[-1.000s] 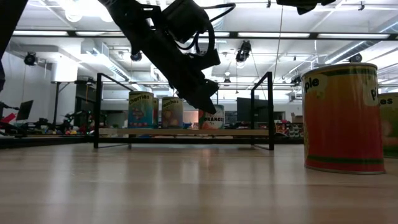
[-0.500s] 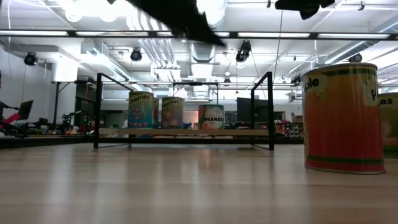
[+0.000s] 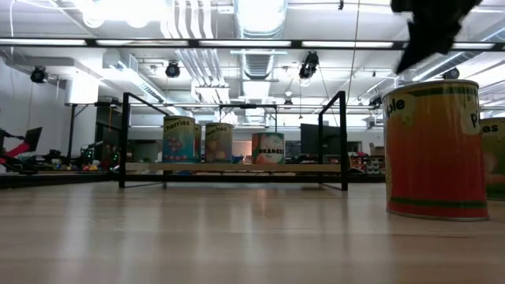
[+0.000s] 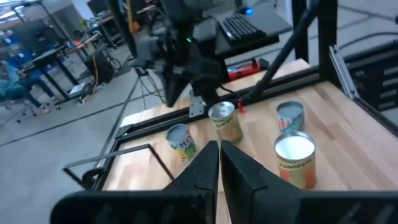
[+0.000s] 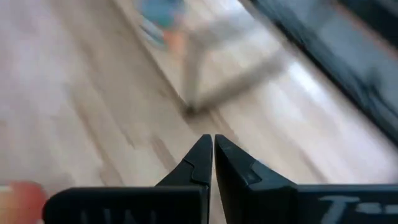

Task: Pick and place cans onto a shelf
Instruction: Put the canned mixed fruits on the shelf

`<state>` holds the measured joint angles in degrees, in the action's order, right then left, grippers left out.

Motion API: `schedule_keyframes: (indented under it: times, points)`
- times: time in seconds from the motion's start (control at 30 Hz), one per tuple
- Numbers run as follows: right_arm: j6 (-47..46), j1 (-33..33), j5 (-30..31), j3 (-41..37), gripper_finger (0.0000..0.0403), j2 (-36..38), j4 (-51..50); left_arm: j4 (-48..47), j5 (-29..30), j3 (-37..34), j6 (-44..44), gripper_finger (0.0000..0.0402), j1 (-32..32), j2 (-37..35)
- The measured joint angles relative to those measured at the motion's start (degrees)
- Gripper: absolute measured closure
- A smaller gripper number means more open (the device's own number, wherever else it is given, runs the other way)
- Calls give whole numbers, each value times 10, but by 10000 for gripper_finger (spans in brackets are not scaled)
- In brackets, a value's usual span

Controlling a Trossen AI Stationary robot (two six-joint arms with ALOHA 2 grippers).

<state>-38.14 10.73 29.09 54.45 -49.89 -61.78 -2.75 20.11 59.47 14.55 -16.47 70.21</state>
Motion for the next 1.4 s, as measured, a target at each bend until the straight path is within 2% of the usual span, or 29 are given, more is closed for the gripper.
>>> schedule_keyframes:
  times: [0.1,0.2,0.57,0.77,0.9,1.0,1.23,1.4]
  points:
    - [-89,-29,-46,15,394,-28,-123,2,2,-16,-5,402,0,-23]
    - [-122,-66,-91,15,394,-50,-180,1,1,-30,-9,402,0,-38]
    - [-26,-222,-201,12,394,-80,-125,-6,3,-42,-16,402,0,-44]
    - [-8,-290,-221,12,381,-80,-111,-13,3,-42,-13,402,0,-44]
    - [-8,-309,-241,12,335,-86,-111,-13,3,-42,-6,402,0,-44]
    - [-11,-310,-242,12,280,-96,-109,-13,9,-42,-3,402,0,-44]
    - [-15,-310,-242,11,136,-143,-90,-16,69,-42,0,402,1,-44]
    - [-12,-310,-242,10,62,-178,-92,-17,70,-41,4,402,1,-44]
